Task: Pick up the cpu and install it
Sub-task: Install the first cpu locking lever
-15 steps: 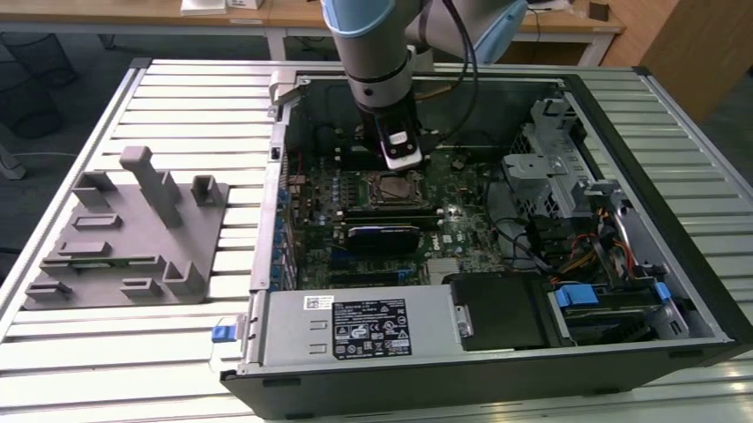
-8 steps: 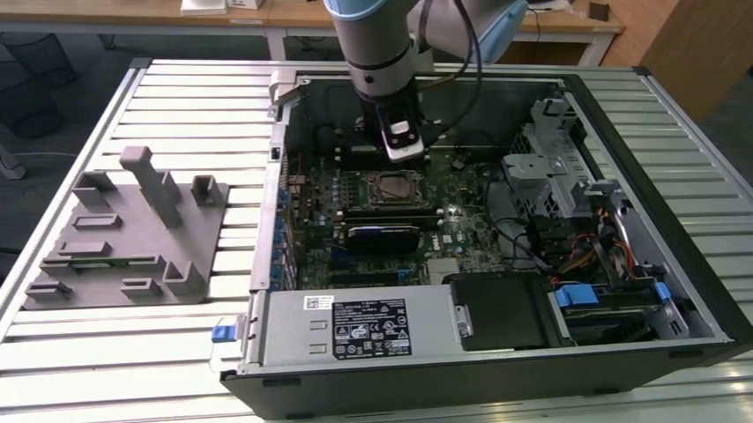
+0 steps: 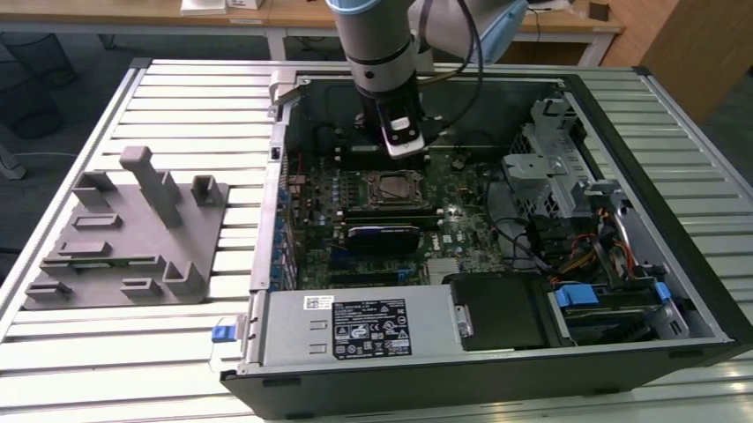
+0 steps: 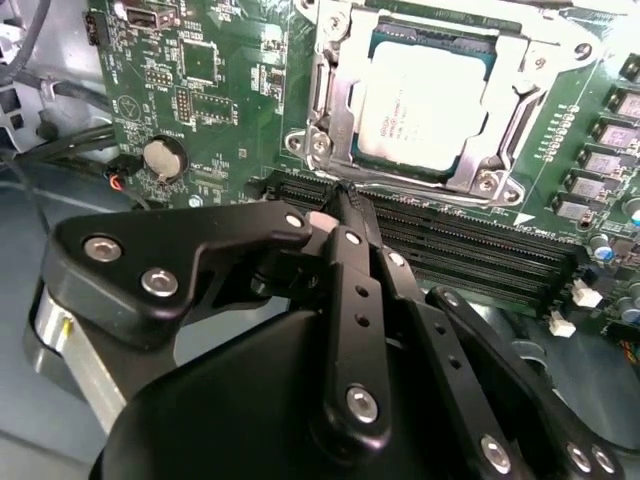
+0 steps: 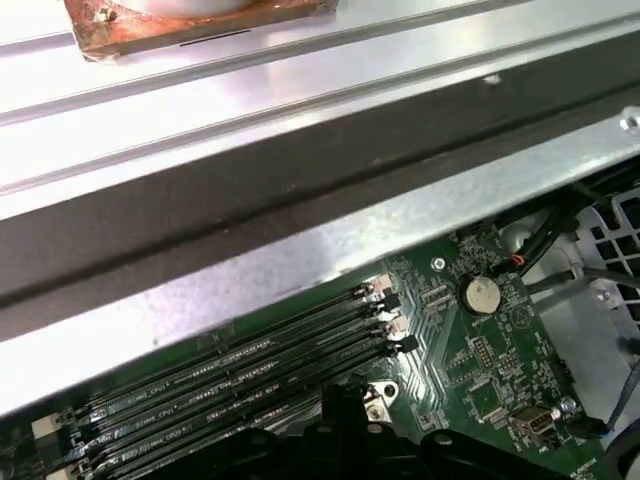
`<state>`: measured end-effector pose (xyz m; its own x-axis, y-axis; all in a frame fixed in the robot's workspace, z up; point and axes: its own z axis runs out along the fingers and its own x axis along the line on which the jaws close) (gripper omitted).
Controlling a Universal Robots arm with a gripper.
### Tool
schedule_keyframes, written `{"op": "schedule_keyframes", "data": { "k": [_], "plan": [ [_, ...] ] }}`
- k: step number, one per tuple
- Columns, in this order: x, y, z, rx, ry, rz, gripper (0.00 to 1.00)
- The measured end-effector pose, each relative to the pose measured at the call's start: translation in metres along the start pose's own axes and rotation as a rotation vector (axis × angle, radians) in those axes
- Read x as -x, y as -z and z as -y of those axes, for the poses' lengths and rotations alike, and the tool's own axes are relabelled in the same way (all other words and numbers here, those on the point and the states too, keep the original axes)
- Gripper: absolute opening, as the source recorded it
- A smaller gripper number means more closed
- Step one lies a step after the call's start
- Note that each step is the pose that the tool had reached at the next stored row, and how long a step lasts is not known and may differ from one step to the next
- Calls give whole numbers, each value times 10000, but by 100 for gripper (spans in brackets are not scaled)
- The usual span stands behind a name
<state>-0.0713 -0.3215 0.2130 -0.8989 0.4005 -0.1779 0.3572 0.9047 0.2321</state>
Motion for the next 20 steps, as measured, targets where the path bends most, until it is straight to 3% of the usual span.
{"op": "schedule_keyframes", "data": {
  "k": [2,5,7,11,20],
  "plan": [
    [0,-2,1,-162,11,-86,11],
    [5,-7,-1,-492,-2,-397,11],
    [17,-9,-1,-679,4,-515,11],
    [55,-7,38,-875,25,-562,11],
    [152,7,172,-1075,49,-595,11]
  ]
}}
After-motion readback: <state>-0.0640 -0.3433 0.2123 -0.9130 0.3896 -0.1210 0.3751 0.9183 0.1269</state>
